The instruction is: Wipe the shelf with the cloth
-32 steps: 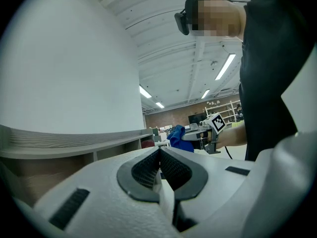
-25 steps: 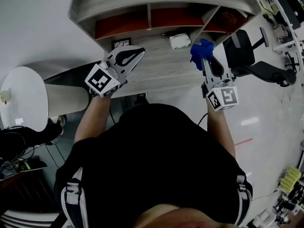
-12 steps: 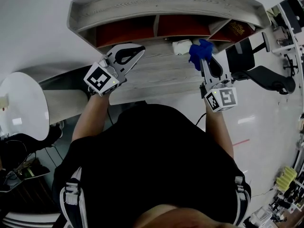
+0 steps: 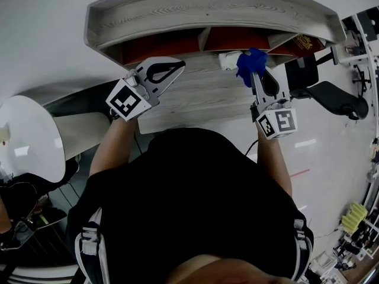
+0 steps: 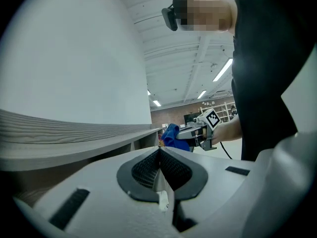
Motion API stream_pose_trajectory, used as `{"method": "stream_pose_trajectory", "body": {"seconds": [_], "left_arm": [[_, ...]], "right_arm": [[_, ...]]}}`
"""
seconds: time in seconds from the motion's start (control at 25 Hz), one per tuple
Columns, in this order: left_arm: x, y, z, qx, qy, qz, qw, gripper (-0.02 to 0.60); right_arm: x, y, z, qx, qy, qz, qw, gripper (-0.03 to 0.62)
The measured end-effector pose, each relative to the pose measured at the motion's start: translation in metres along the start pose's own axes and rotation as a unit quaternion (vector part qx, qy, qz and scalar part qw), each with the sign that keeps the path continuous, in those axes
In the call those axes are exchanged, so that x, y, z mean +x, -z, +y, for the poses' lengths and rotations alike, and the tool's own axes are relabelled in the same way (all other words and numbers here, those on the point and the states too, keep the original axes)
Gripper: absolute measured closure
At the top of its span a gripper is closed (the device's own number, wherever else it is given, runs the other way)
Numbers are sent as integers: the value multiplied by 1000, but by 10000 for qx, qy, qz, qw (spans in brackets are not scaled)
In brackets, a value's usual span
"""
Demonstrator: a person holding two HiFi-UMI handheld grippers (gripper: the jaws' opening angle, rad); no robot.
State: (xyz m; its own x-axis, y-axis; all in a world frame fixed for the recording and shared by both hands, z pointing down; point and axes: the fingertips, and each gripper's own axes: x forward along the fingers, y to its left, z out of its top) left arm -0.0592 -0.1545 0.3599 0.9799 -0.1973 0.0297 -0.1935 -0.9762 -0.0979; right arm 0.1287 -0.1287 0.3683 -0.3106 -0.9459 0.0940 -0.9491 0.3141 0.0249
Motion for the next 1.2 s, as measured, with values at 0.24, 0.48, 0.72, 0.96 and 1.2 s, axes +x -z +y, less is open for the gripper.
{"method": "stream_pose_trajectory", "body": {"seconds": [0.24,0.48,0.72,0.96,1.2], "left_arm": [[-2,8,5,124,253,125,9995,565],[-2,15,7,42,495,75,9987,565],[-2,19,2,171,901,4,9958,565],[-2,25,6,269,1219,7,9922,565],[7,21,6,304,1315,-2,9908,565]], "right_arm": [[20,2,1,23,88,92,9999,522],[33,7,6,7,131,225,9997,520],[45,10,11,0,206,333,9992,521],[63,12,19,11,247,434,9987,521],[73,11,17,-25,227,452,9987,520]]}}
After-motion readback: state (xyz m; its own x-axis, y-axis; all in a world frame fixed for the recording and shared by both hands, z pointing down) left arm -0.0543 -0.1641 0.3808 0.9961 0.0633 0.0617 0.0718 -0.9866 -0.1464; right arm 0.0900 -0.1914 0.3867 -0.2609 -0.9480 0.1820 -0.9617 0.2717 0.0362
